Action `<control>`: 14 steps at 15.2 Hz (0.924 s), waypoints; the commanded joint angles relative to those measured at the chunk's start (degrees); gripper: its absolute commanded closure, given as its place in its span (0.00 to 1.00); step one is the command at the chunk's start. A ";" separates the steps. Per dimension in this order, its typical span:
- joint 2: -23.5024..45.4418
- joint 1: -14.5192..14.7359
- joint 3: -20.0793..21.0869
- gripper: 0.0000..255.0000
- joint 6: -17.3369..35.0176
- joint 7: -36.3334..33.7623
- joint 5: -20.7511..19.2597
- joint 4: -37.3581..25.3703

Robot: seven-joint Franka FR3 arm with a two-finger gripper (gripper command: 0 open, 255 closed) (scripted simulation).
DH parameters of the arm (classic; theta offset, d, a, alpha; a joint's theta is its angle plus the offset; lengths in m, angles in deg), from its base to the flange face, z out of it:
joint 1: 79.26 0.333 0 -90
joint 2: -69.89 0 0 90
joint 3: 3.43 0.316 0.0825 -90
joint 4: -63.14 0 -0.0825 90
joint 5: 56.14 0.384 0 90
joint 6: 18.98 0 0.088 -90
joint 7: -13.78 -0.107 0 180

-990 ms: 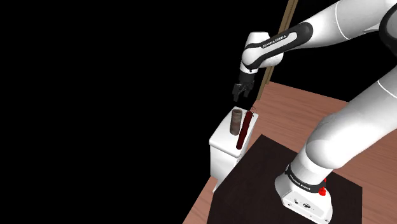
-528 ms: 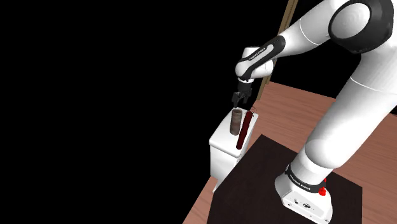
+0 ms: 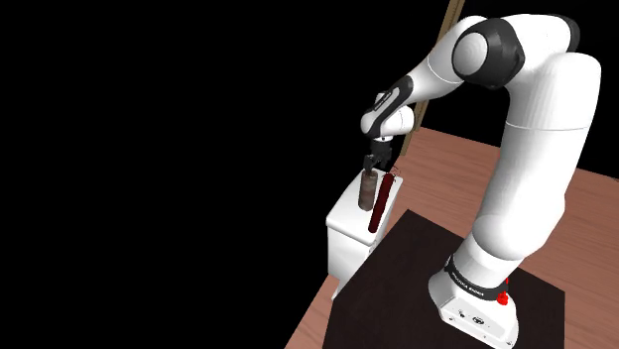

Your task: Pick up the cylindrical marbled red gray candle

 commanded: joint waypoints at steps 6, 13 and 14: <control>5.92 -1.36 1.70 0.00 4.91 1.89 2.95 -0.64; 6.44 -1.48 1.88 1.00 5.26 2.00 3.19 -0.79; 6.48 -1.49 1.89 1.00 5.21 2.00 3.20 -0.88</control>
